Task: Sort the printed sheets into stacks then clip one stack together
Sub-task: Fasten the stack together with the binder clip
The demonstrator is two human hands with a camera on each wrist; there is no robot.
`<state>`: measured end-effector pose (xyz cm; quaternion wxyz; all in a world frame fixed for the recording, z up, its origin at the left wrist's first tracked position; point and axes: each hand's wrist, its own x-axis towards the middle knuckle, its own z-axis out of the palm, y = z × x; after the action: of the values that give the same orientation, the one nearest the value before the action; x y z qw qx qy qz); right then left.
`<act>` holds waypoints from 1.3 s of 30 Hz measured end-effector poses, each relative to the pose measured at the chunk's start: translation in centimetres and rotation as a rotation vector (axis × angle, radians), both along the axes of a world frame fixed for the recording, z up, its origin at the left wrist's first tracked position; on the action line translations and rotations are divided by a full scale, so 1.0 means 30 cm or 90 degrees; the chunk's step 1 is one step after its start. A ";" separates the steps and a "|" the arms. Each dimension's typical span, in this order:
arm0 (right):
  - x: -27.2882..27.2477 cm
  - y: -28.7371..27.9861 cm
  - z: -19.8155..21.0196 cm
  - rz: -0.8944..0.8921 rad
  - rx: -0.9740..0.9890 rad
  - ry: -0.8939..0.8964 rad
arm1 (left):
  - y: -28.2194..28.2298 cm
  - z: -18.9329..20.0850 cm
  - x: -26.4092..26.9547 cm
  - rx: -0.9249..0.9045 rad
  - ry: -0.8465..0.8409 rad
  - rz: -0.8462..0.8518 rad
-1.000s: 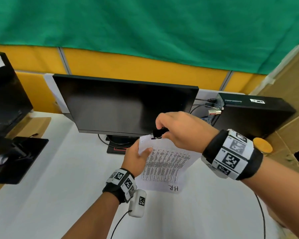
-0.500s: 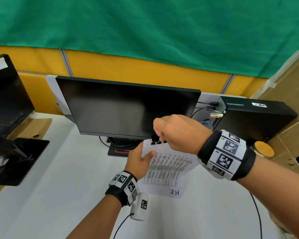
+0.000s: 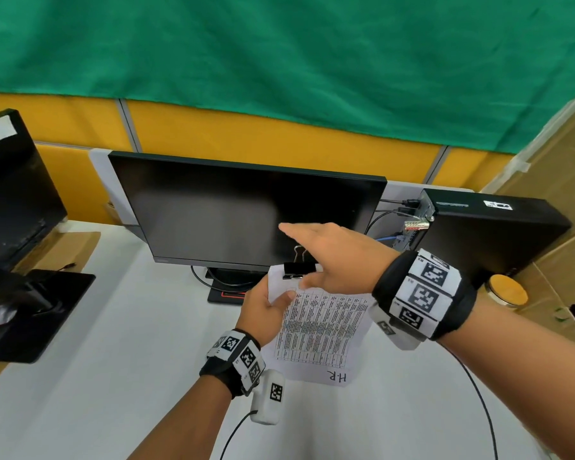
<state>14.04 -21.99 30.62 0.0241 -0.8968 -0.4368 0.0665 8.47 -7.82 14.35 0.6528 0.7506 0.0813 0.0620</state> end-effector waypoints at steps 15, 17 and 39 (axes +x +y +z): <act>-0.010 -0.059 -0.151 -0.048 0.349 -0.073 | 0.002 0.017 0.006 0.014 -0.015 -0.015; -0.011 -0.062 -0.160 -0.058 0.299 -0.051 | 0.001 0.017 0.004 0.011 -0.009 -0.015; 0.049 -0.024 -0.152 -0.067 0.086 0.106 | -0.008 0.023 -0.004 0.022 -0.016 -0.031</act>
<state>15.51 -22.71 26.07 0.1245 -0.9061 -0.3891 0.1098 8.37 -8.05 15.04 0.6421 0.7626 0.0538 0.0572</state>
